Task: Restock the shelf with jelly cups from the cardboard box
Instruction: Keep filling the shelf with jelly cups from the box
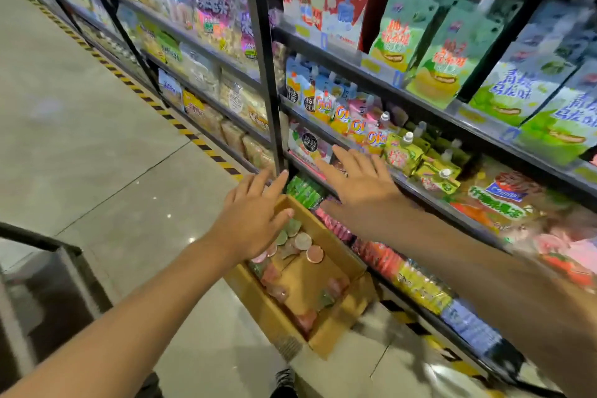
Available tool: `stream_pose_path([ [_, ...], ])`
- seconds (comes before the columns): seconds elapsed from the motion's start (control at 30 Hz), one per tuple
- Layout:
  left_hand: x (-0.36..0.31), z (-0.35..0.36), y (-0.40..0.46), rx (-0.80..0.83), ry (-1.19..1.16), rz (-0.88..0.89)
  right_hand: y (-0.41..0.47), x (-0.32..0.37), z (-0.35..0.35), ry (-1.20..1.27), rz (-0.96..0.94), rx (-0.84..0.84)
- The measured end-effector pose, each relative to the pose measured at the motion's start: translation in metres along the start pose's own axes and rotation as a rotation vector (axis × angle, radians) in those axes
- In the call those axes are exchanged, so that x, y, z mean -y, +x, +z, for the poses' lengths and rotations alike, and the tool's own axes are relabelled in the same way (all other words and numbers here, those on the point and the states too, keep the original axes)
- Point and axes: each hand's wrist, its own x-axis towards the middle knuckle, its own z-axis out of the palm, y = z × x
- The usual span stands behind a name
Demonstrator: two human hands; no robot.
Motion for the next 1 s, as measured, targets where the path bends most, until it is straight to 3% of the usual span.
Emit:
stream_pose_path([
  [0.27,0.038,0.117,0.080,-0.026,-0.105,-0.019,0.088,-0.035,0.122,0.034,0.020,0.036],
  [0.37,0.056,0.187,0.114,-0.116,-0.097,0.049,0.121,-0.052,0.209,0.066,-0.010,-0.011],
  [0.5,0.095,0.317,0.162,-0.131,-0.132,0.003,0.161,-0.071,0.357,0.123,-0.017,-0.015],
  [0.63,0.143,0.451,0.192,-0.054,-0.122,-0.067,0.196,-0.085,0.492,0.118,0.006,0.011],
  [0.77,0.184,0.556,0.224,0.035,-0.012,-0.026,0.229,-0.096,0.596,0.106,0.040,0.031],
  [1.0,0.234,0.675,0.284,0.188,0.027,-0.056,0.270,-0.115,0.724,0.112,0.081,0.056],
])
